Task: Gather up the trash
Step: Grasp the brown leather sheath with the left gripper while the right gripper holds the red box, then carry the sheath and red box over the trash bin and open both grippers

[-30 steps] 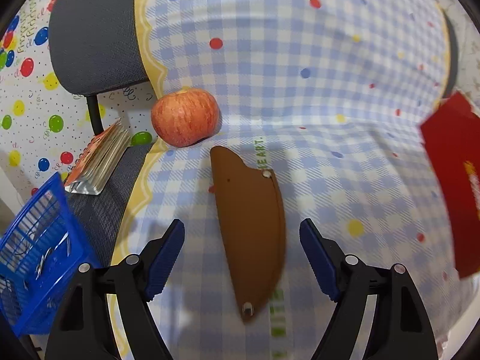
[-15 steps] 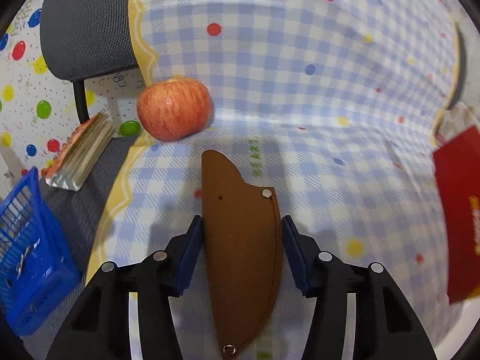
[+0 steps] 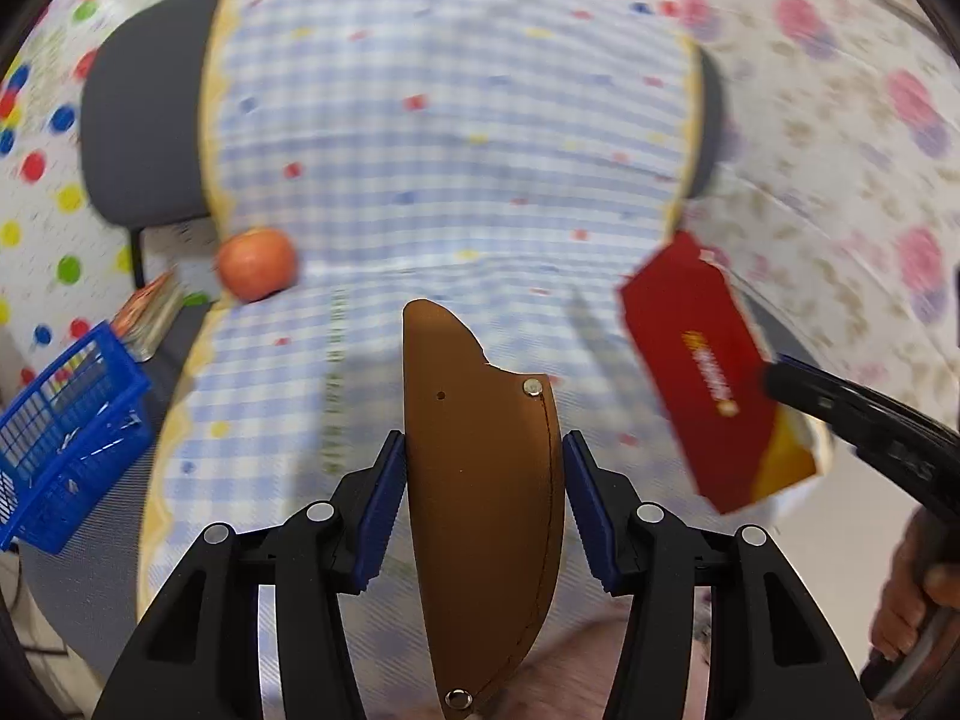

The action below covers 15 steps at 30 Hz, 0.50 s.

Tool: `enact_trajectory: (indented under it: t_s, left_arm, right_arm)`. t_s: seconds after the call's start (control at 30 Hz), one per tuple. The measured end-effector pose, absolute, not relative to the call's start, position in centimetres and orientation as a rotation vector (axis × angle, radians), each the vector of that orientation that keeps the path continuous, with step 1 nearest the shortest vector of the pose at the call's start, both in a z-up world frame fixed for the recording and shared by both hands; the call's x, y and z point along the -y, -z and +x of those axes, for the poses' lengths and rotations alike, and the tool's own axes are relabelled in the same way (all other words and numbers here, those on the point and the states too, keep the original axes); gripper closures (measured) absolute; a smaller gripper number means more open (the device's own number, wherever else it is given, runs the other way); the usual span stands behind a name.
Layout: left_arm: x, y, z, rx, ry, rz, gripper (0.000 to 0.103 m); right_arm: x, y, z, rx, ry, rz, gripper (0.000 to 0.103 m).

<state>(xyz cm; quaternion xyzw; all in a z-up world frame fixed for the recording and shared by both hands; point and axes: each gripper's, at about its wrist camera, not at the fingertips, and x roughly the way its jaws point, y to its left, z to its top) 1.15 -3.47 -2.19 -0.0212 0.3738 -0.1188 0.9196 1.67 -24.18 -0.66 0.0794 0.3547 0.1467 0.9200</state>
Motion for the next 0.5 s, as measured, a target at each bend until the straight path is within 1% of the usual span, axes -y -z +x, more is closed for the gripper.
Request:
enact_trajectory:
  t_s: [0.23, 0.5]
  left_arm:
    - [8.2, 0.7, -3.3, -0.711, 0.355, 0.014, 0.050]
    - [14.7, 1.8, -7.3, -0.725, 0.534, 0.065, 0.050]
  right_arm:
    - [27.4, 0.7, -3.4, -0.703, -0.251, 0.163, 0.101]
    - [32.0, 2.3, -9.9, -0.703, -0.139, 0.174, 0.101]
